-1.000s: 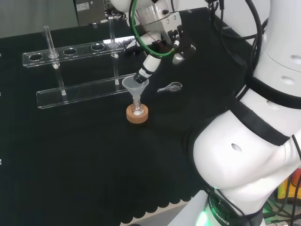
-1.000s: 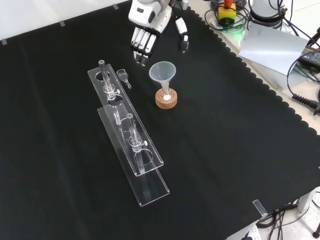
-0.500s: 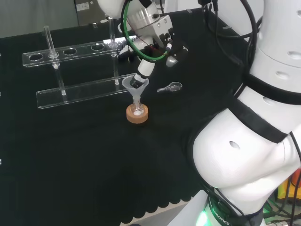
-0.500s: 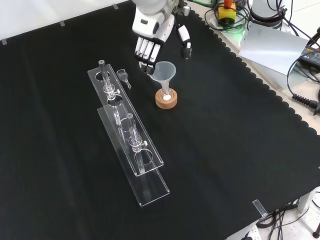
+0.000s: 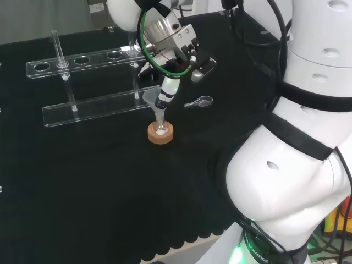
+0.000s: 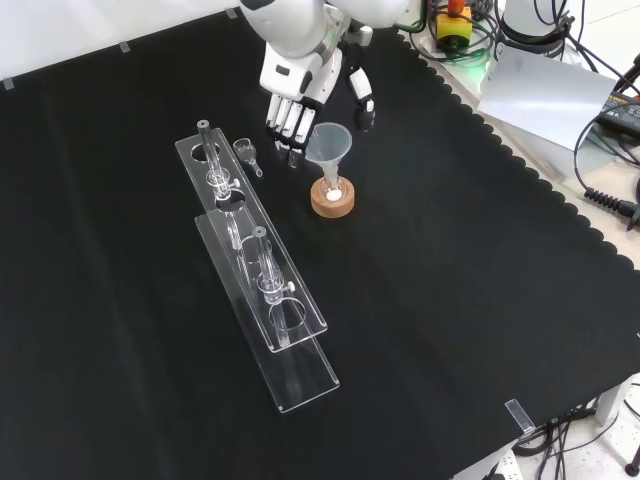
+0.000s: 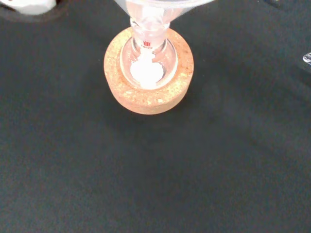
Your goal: Remove the funnel from the round-bottom flask.
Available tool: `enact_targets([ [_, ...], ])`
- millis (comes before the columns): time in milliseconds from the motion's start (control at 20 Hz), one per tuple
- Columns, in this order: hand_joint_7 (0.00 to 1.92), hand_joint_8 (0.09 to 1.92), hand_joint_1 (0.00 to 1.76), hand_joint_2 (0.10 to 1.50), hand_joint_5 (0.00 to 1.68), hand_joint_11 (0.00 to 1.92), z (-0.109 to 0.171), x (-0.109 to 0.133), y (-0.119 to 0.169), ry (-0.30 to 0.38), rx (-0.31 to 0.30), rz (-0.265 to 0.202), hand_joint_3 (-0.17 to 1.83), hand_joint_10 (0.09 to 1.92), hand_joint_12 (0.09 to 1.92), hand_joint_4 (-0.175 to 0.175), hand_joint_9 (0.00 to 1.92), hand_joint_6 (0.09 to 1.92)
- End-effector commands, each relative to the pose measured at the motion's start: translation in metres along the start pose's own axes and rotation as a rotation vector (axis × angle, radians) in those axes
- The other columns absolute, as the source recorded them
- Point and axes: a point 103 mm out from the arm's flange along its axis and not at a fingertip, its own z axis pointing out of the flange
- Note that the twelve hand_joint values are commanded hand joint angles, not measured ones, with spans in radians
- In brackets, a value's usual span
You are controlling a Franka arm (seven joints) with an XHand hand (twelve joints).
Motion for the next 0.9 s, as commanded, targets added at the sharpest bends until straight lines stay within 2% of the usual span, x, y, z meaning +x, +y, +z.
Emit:
enact_targets([
  [50,0.0,0.64,0.66,0.63,0.19,0.35,0.001,0.002,0.0042,-0.016,0.015,-0.006,0.47,0.8,1.5,0.024,0.2,0.09],
  [550,0.0,0.65,0.66,0.63,0.21,0.36,0.007,0.004,0.0091,-0.049,0.03,-0.011,0.49,0.79,1.49,0.023,0.24,0.09],
  [900,0.03,0.69,0.77,0.63,0.28,0.39,0.0103,0.008,0.0125,-0.097,0.03,-0.018,0.55,0.74,1.46,0.021,0.32,0.09],
])
